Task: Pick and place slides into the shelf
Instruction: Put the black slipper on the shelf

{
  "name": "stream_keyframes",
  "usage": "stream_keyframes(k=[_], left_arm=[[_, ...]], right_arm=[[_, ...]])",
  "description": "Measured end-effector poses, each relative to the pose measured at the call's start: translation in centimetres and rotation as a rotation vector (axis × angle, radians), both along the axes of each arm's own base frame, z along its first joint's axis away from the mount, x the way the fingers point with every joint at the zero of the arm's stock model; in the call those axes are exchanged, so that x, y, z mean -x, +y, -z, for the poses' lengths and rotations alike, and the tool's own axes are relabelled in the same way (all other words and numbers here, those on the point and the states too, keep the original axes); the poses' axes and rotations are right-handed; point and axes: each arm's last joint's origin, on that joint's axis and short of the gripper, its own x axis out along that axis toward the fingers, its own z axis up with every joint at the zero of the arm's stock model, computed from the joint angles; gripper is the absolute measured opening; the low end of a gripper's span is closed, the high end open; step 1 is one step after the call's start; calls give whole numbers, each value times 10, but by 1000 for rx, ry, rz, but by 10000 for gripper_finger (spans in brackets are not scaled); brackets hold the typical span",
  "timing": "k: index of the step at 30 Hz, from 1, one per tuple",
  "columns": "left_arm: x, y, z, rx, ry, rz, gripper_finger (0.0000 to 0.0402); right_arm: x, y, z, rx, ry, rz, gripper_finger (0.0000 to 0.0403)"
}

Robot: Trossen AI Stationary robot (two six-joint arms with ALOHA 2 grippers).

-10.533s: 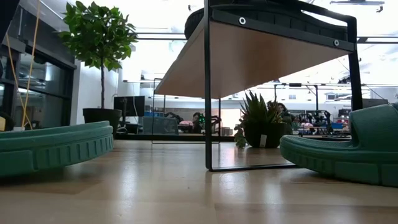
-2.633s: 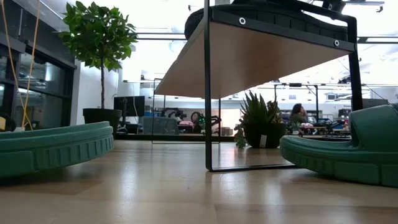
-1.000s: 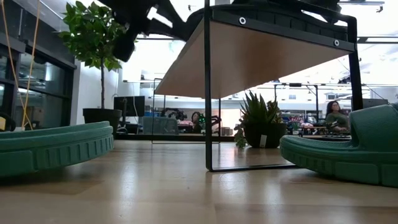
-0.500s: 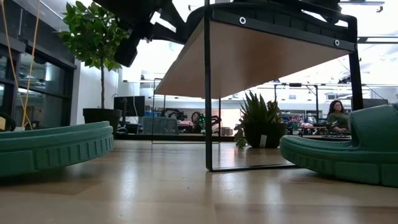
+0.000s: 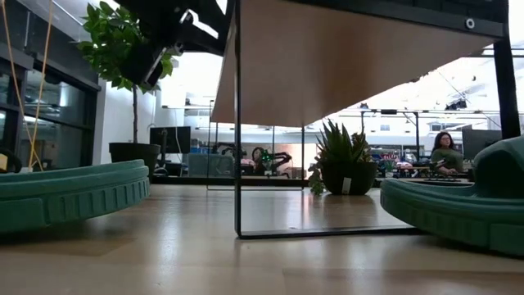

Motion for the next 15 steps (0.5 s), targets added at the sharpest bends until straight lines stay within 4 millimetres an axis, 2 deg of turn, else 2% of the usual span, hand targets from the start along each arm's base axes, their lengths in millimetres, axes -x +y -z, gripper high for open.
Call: stream_keyframes(k=[8,15], left_arm=[[0,0,0,-2,1,6,49],[0,0,0,3,2,13,45]], right_arm=[[1,0,1,1,12,0,136],[1,0,1,-1,17,-5,136]])
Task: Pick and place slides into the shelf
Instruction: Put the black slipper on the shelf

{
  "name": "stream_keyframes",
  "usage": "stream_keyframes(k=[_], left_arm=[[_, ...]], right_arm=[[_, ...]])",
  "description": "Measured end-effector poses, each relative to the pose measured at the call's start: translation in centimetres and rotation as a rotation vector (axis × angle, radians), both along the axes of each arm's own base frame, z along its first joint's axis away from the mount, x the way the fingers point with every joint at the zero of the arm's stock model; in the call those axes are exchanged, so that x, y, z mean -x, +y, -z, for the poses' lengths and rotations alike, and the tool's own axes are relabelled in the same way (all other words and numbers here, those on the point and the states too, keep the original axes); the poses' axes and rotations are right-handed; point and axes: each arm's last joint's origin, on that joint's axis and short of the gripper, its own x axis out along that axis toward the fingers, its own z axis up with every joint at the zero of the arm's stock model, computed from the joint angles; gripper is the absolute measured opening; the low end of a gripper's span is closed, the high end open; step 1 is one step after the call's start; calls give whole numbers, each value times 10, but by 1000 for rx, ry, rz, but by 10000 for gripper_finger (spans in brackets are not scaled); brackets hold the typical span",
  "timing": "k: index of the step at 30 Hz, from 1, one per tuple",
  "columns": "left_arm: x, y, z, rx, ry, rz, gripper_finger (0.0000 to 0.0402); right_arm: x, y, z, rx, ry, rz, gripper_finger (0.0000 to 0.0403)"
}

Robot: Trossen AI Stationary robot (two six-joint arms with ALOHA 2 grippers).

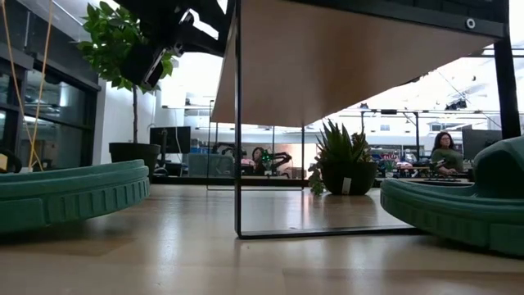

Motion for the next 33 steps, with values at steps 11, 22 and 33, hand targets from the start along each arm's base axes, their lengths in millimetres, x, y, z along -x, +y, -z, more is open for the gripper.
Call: stream_keyframes(k=[11,22,33], left_arm=[[0,0,0,21,-3,9,100],[1,0,-1,21,-2,8,174],[14,4,-7,16,65,11,218]], right_arm=[[0,0,1,0,8,0,136],[1,0,2,1,21,0,136],[1,0,2,1,21,1,136]])
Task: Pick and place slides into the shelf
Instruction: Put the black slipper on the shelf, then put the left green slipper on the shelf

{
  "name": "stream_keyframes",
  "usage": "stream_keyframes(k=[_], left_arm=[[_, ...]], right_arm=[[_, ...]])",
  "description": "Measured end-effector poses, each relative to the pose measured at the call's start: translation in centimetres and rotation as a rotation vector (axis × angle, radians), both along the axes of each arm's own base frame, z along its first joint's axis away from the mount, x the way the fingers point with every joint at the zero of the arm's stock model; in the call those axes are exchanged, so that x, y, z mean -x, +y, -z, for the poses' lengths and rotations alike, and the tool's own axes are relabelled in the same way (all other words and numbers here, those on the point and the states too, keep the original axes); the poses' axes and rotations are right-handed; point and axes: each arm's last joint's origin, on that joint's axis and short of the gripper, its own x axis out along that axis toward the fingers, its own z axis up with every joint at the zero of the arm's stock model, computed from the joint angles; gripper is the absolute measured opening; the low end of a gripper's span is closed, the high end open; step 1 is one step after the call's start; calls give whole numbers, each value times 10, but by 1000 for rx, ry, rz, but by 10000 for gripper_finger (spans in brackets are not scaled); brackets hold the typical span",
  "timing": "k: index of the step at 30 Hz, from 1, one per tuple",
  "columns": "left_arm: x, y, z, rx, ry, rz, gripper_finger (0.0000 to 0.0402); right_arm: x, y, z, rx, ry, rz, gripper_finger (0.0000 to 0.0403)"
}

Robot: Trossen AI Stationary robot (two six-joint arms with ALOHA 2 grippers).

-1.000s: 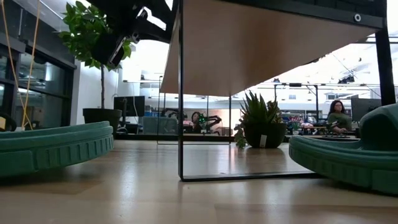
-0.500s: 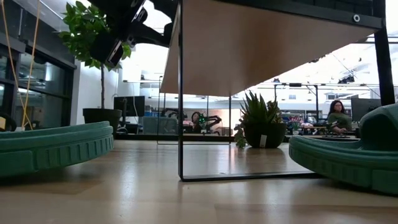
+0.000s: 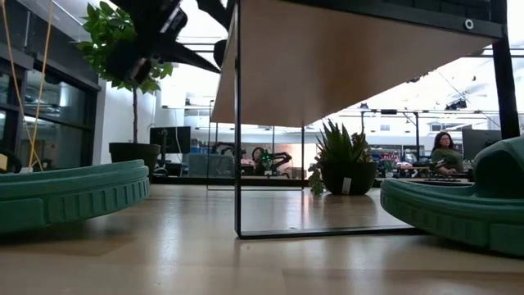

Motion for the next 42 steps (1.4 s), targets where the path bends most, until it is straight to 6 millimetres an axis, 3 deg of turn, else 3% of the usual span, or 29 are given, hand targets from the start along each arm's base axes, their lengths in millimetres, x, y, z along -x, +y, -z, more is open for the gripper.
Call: stream_keyframes(k=[9,15,22,31,36,42], left_arm=[[28,6,-13,-34,144,88,221],[41,6,-18,-158,256,324,221],[47,3,-28,-320,244,661,221],[49,-3,-27,-452,230,975,221],[50,-3,-26,-564,236,1098,221],[59,-15,-21,-535,224,1319,221]], right_arm=[[0,0,0,3,2,6,136],[1,0,1,16,10,2,136],[11,0,8,8,93,-15,136],[39,7,32,-373,288,-16,136],[28,18,62,-555,228,-32,136],[10,43,92,-783,99,-82,133]])
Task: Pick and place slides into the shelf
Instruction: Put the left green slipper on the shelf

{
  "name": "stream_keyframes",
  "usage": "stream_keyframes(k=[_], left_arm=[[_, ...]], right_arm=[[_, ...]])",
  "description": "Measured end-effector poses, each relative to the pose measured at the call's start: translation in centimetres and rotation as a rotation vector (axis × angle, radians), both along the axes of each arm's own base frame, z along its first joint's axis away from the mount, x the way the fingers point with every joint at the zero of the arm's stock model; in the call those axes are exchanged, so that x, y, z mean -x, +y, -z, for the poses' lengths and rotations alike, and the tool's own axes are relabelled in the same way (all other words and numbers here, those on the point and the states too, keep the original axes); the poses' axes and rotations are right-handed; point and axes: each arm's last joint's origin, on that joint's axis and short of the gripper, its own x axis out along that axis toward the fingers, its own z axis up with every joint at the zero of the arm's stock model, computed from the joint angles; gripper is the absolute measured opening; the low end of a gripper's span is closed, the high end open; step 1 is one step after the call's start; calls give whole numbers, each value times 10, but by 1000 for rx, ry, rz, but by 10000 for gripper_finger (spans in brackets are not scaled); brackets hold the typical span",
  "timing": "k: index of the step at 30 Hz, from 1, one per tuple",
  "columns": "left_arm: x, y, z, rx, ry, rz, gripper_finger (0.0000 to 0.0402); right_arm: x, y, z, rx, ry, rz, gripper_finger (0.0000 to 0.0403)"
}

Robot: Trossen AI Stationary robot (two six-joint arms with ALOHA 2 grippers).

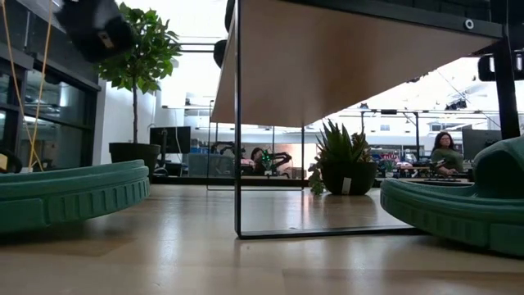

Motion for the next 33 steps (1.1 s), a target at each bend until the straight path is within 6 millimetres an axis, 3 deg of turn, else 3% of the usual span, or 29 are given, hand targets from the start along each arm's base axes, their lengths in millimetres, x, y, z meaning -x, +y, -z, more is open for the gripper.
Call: stream_keyframes(k=[7,14,23,33], left_arm=[[20,-27,6,-69,56,225,220],[37,-49,9,-89,100,325,220],[50,-71,7,109,278,33,220],[69,-95,5,259,331,-312,220]], right_arm=[[2,29,1,-61,-8,96,117],[0,55,8,-32,17,182,112],[-9,76,26,1,85,203,112],[-10,75,24,103,38,188,112]])
